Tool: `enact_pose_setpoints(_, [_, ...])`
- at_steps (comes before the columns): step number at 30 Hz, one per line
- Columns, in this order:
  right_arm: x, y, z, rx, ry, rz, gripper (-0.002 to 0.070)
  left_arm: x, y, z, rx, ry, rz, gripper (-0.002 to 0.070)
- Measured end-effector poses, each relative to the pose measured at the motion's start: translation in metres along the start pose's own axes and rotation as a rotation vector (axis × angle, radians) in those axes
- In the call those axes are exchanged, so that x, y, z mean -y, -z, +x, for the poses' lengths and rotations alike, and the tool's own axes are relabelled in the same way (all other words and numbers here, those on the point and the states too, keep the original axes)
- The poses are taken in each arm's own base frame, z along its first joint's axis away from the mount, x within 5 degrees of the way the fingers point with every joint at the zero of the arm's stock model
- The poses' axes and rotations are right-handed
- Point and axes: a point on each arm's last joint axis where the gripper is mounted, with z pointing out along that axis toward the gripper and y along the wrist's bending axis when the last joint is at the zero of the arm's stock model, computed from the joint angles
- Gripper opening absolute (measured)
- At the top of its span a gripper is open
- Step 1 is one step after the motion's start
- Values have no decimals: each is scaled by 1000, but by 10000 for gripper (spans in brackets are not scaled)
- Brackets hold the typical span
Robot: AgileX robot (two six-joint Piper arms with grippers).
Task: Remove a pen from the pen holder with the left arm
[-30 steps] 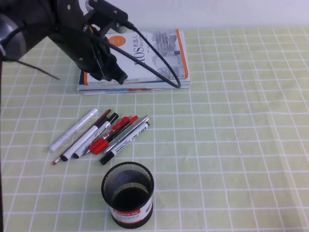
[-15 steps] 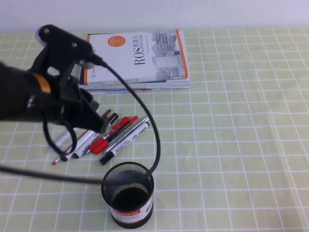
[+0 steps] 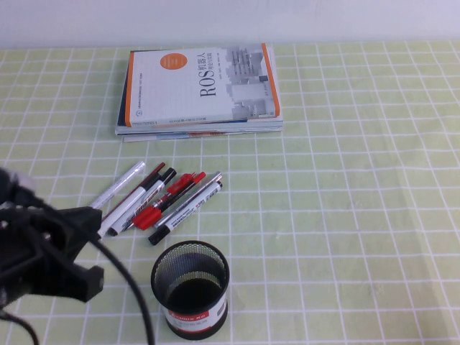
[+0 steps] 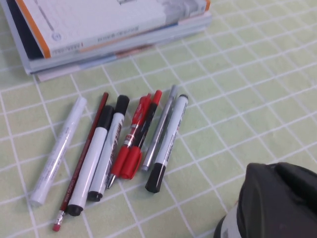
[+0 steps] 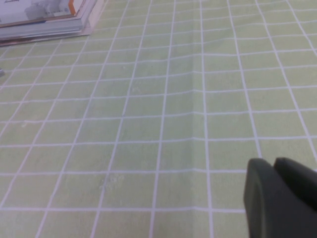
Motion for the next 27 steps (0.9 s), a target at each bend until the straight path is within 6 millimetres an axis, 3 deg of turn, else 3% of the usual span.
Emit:
enact_pose_setpoints(7, [0,0,0,0,0,0,-13,1,24,17,66,-22,-8,0])
enact_pose_setpoints(18, [0,0,0,0,0,0,-13,-1,23,25,62,-51,-25,0])
enact_pose_setpoints(27, [0,0,0,0,0,0,-13,-9,39,79,272,-25,-122,0])
